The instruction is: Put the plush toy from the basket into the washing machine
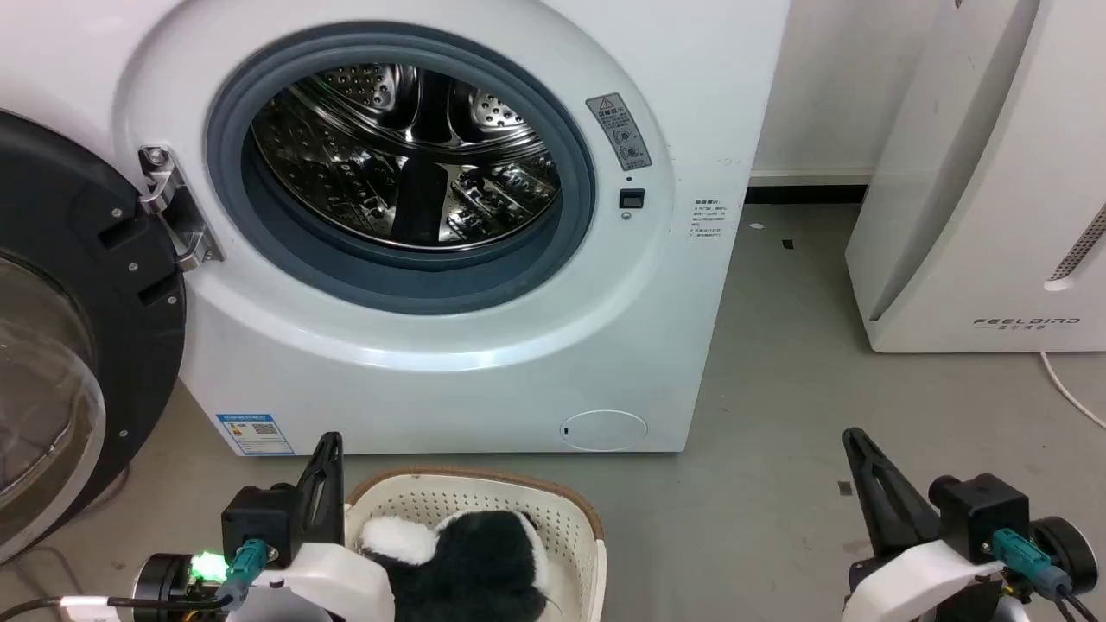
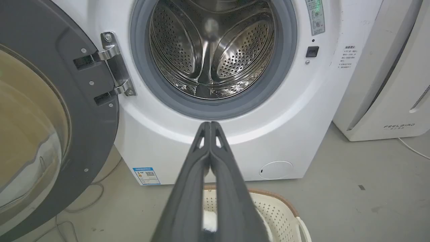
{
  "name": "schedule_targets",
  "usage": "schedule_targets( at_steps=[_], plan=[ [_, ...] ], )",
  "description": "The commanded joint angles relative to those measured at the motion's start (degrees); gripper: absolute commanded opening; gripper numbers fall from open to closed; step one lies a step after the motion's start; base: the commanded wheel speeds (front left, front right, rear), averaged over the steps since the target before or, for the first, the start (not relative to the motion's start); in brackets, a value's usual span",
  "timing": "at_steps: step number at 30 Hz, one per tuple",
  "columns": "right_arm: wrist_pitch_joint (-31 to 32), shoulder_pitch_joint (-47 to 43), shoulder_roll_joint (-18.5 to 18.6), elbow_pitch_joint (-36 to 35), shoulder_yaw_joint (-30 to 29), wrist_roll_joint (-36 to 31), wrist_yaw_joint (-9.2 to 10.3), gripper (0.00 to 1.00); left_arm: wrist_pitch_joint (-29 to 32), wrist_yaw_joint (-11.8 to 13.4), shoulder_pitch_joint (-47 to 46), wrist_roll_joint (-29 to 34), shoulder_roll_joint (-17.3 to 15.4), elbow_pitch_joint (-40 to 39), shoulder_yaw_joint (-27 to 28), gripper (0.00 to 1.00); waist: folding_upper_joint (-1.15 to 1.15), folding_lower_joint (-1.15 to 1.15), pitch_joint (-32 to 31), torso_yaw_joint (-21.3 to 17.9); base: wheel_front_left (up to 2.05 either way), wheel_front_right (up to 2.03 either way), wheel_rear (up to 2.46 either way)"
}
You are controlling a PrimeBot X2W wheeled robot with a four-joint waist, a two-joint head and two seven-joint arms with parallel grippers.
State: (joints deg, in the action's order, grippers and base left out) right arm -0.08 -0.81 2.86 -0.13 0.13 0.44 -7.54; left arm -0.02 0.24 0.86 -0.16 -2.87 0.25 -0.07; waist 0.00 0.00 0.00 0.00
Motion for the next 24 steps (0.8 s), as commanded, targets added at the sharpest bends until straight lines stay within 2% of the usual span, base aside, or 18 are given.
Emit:
schedule_targets(
  at_steps=[1, 24],
  plan=[
    [0.0, 0.0, 0.0, 0.0, 0.0, 0.0, 0.00, 1.00, 0.0, 0.0, 0.0, 0.0, 0.0, 0.0, 0.0, 1.00, 0.00, 0.00, 0.0, 0.0, 0.00, 0.00, 0.00],
    [-2.2, -0.3, 0.0, 0.0, -1.2, 1.9, 0.01, 1.00, -2.2, 1.0, 0.1, -1.4, 0.0, 0.9, -1.8, 1.00, 0.00, 0.00, 0.6, -0.2, 0.00, 0.00, 0.00]
  ],
)
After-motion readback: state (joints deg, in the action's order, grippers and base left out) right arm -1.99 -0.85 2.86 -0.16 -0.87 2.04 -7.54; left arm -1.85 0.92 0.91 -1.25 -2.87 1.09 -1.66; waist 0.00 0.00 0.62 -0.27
